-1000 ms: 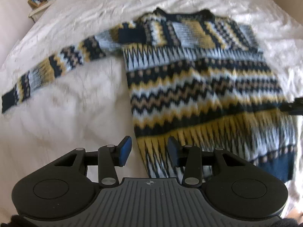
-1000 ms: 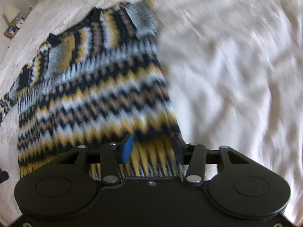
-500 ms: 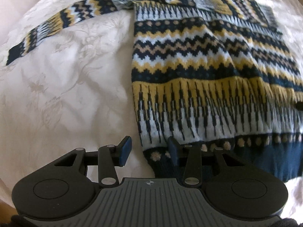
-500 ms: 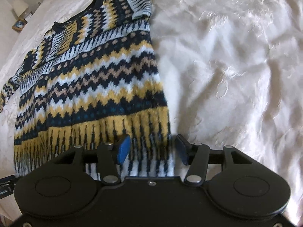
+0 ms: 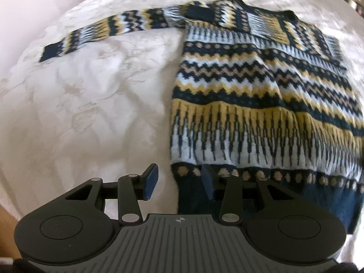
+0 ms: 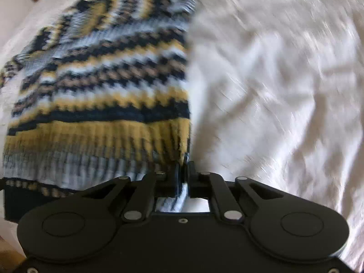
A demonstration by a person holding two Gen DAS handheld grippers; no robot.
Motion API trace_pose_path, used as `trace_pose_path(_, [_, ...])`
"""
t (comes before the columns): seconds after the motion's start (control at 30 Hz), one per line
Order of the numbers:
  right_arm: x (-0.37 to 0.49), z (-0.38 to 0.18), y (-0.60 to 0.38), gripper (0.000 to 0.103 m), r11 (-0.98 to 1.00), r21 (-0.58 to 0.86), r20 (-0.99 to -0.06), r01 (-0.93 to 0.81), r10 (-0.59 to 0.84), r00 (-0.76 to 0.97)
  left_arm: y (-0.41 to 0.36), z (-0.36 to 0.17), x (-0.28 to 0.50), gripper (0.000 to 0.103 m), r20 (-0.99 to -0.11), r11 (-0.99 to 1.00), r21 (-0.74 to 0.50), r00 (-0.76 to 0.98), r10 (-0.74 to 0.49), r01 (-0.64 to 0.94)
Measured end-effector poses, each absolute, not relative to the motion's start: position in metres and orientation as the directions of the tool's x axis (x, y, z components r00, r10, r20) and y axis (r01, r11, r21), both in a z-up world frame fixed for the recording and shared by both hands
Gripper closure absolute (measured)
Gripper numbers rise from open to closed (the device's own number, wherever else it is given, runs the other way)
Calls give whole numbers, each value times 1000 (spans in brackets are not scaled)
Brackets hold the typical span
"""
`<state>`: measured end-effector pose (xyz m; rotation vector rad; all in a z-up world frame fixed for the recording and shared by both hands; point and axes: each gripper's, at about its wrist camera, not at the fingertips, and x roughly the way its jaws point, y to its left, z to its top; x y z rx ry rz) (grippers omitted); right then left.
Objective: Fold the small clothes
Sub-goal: 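Move the left gripper to the other navy sleeve cuff and close on it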
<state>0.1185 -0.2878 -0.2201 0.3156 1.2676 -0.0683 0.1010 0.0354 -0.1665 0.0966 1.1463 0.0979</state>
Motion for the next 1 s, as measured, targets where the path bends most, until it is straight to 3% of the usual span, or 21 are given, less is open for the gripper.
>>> trace_pose_path(0.1, [119,-216,-292,83,944,254,-929,212,177,326,42,-160,97,62,-896,989,128,418,149,-76])
trace_pose_path(0.2, [118,-205,-294,63,929,312,-902,200,223,370,59,-149,94,62,-881,982,110,442,166,-150])
trace_pose_path(0.27, [117,-197,-293,43,926,327,-886,187,232,401,74,-143,95,62,-872,977,79,461,163,-197])
trace_pose_path(0.4, [122,-179,-283,38,936,319,-864,147,224,450,111,-134,112,62,-858,963,2,493,140,-270])
trace_pose_path(0.47, [126,-171,-275,29,941,313,-853,126,221,472,125,-130,124,62,-850,962,11,504,153,-274])
trace_pose_path(0.73, [154,-161,-225,6,932,353,-833,81,274,480,190,-124,184,60,-827,966,-50,553,103,-254])
trace_pose_path(0.87, [170,-170,-190,0,928,366,-842,72,297,450,232,-125,213,44,-799,963,-121,599,50,-241])
trace_pose_path(1.0, [187,-179,-155,0,923,377,-847,79,309,431,272,-127,245,42,-769,957,-145,637,51,-251])
